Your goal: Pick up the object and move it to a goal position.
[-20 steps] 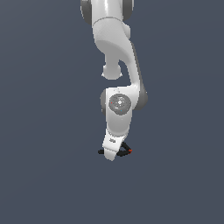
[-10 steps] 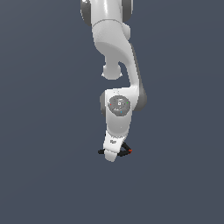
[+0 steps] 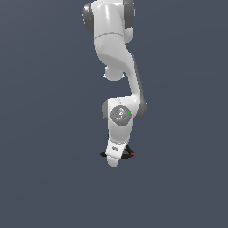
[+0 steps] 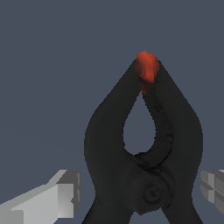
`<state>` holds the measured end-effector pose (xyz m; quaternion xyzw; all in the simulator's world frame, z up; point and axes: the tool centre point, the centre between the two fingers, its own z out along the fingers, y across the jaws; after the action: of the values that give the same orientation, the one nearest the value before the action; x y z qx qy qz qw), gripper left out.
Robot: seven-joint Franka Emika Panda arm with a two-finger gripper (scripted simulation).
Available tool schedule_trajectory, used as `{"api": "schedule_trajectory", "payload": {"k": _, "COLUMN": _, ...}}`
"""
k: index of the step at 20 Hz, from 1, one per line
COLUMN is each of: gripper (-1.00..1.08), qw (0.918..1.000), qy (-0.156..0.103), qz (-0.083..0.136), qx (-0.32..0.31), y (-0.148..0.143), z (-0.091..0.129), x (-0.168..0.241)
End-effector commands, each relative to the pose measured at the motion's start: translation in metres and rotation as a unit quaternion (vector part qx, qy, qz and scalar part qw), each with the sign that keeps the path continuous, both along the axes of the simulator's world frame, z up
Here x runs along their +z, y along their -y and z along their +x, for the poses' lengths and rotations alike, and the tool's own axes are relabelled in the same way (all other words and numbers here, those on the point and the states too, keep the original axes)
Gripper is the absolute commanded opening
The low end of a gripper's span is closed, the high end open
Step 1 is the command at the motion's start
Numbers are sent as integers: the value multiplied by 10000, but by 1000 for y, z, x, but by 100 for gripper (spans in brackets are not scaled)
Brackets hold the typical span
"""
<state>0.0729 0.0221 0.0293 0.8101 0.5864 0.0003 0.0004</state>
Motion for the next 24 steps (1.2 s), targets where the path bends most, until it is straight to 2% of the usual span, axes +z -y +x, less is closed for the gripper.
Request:
{"api": "schedule_trajectory", "payload": {"k": 1, "gripper": 100, "qw": 10000, "qy": -6, "qz": 0, "qx": 3, "y": 0, "z": 0, "x": -9}}
{"api": "schedule_trajectory", "payload": {"k": 5, "gripper": 100, "qw": 10000, "qy": -6, "qz": 0, "qx": 3, "y": 0, "z": 1, "x": -10}}
{"api": "schedule_trajectory", "payload": {"k": 6, "gripper": -100, "qw": 10000, "qy": -6, "qz": 0, "qx": 3, "y": 0, "z": 1, "x": -10}}
{"api": "schedule_trajectory", "payload": {"k": 24, "gripper": -100, "qw": 10000, "qy": -6, "qz": -3, "qx": 2, "y": -8, "z": -6, "x": 1}}
